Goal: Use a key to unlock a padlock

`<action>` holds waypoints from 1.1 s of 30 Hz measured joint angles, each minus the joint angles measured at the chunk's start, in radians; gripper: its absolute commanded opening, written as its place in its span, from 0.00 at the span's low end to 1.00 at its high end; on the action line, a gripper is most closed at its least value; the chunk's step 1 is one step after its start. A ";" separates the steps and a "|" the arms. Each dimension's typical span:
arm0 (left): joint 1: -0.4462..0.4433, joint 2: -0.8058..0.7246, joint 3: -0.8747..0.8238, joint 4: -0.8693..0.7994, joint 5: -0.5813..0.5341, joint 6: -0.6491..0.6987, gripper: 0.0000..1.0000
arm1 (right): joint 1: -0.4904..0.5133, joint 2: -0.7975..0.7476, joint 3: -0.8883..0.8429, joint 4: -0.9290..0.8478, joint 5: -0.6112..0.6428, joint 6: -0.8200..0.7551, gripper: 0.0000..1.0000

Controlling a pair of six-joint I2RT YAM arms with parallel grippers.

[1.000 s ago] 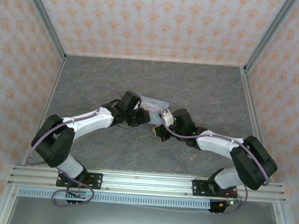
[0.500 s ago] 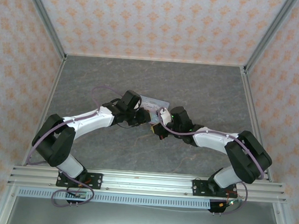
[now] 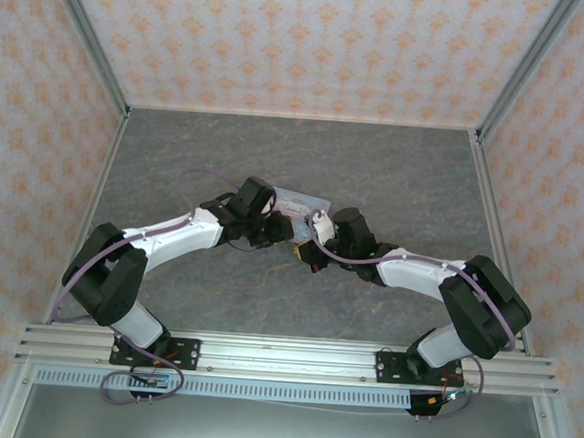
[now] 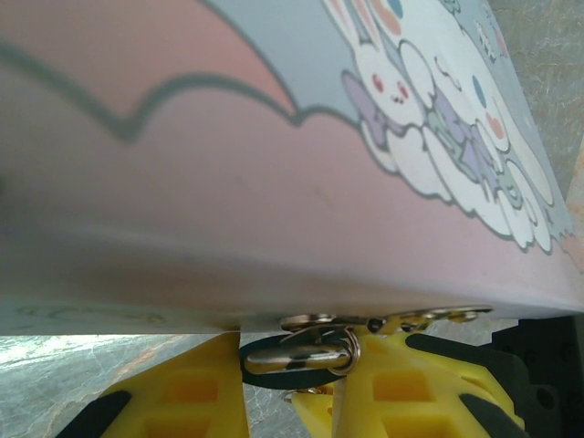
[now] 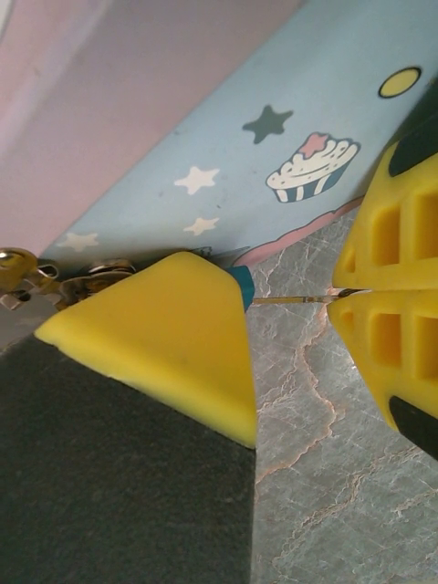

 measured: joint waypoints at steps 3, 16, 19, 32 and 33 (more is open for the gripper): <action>0.000 0.000 0.000 0.000 0.000 0.003 0.10 | 0.000 0.000 0.000 0.000 0.000 0.000 0.00; 0.000 0.000 0.005 -0.002 0.005 0.002 0.10 | 0.000 0.016 0.017 0.004 -0.019 -0.003 0.00; 0.000 0.000 0.005 -0.002 0.006 0.002 0.10 | 0.000 0.017 0.017 0.008 -0.019 -0.003 0.00; 0.004 -0.003 0.006 0.013 0.005 0.003 0.09 | -0.073 0.034 0.003 0.076 -0.135 0.078 0.00; 0.005 -0.003 0.006 0.016 0.007 0.003 0.08 | -0.078 0.039 0.003 0.084 -0.145 0.084 0.00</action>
